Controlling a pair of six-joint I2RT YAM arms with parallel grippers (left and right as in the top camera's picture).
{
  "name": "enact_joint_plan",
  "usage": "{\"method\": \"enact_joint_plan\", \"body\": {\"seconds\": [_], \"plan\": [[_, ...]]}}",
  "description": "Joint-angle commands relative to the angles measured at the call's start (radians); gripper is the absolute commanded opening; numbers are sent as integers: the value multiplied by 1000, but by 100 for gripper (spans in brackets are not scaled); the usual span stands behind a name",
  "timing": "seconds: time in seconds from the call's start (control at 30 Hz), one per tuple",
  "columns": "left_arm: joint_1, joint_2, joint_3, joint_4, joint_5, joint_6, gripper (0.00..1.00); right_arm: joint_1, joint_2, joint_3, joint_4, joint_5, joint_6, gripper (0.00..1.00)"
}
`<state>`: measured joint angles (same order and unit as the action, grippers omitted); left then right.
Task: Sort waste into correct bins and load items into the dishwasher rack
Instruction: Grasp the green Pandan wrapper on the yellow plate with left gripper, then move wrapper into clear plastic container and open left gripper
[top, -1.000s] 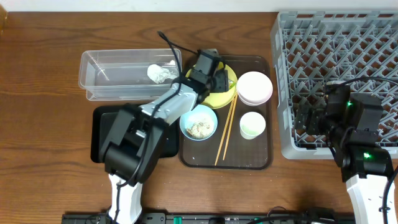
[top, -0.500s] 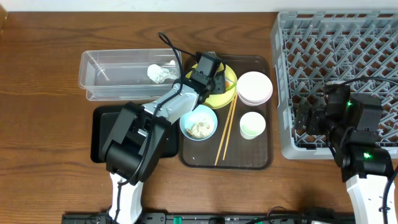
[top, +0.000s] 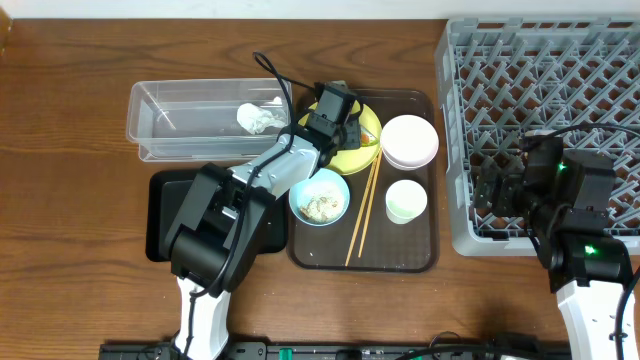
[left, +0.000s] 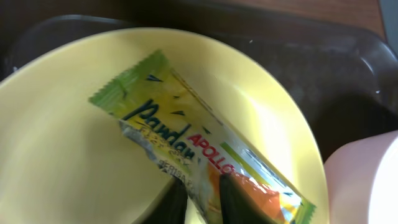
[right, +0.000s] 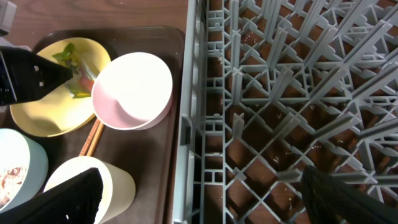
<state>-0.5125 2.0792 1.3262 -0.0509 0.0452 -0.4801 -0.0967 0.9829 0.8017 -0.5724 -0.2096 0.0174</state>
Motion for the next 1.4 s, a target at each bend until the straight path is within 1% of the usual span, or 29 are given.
{"method": "enact_joint_plan", "body": {"seconds": [0.0,0.07,0.17,0.2,0.37,0.43,0.57,0.7,0.73,0.77,0.83,0.9,1.0,1.07,1.13,1.27,1.37], "plan": [[3,21,6,-8,-13,7,6,10,-3,21,0,-5,-11,99],[6,16,6,-10,-13,10,6,10,-3,21,0,-5,-11,99],[8,-17,6,-35,-13,68,6,10,-3,21,0,-5,-11,99],[12,-41,6,-47,-13,92,6,10,-3,21,0,-5,-11,99],[50,-196,6,-116,-13,112,6,10,-3,21,0,-5,-11,99],[81,-269,6,-152,-19,158,6,10,-3,21,0,-5,-11,99],[165,-367,6,-227,-94,162,6,10,-3,21,0,-5,-11,99],[263,-398,6,-303,-109,161,6,10,-3,21,0,-5,-11,99],[283,-395,5,-326,-109,161,12,10,-3,21,0,-5,-11,99],[299,-391,5,-350,-110,161,25,10,-3,21,1,-5,-11,99],[316,-384,5,-388,-109,162,42,10,-3,21,2,-5,-11,99],[324,-386,5,-421,-109,166,45,10,-3,21,2,-5,-11,99],[321,-412,6,-460,-109,173,59,10,-3,21,2,-5,-11,99],[303,-444,6,-497,-105,171,61,10,-3,21,2,-5,-11,99],[269,-475,6,-541,-93,172,62,10,-3,21,2,-5,-11,99],[151,-498,5,-660,-79,172,62,10,-3,21,1,-5,-11,99],[51,-485,-7,-705,-79,173,62,10,-3,21,1,-5,-11,99]]}}
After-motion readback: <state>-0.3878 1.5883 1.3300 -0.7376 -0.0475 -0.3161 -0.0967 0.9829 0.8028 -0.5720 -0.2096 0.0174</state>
